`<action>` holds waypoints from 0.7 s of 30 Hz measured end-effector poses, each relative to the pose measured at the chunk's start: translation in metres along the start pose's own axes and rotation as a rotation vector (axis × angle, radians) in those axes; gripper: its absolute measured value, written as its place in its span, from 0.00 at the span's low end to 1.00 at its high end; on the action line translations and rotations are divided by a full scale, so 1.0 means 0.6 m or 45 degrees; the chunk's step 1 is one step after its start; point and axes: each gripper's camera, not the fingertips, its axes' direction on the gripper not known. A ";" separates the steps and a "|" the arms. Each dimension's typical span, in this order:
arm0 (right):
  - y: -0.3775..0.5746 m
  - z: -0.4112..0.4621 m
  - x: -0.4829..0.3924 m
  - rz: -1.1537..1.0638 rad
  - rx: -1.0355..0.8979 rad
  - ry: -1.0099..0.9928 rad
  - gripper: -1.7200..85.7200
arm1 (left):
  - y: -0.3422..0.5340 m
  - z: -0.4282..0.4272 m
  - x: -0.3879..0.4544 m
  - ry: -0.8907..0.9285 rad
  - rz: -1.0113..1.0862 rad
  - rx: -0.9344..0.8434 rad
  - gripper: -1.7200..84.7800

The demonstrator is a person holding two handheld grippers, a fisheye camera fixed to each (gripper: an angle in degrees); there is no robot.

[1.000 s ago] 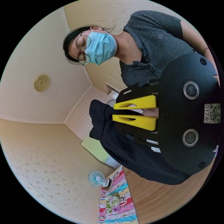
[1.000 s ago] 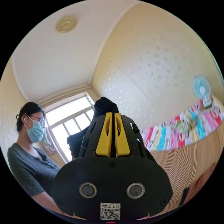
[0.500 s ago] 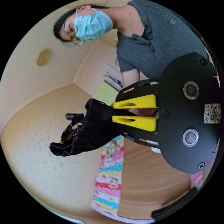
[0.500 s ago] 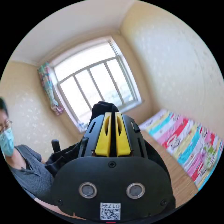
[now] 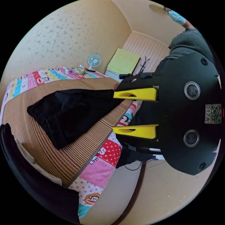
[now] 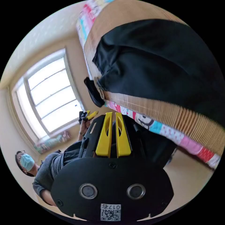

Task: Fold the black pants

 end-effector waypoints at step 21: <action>0.572 -0.109 0.213 0.653 1.527 -0.953 0.03 | -0.252 -0.004 -0.061 -0.060 0.205 -0.413 0.06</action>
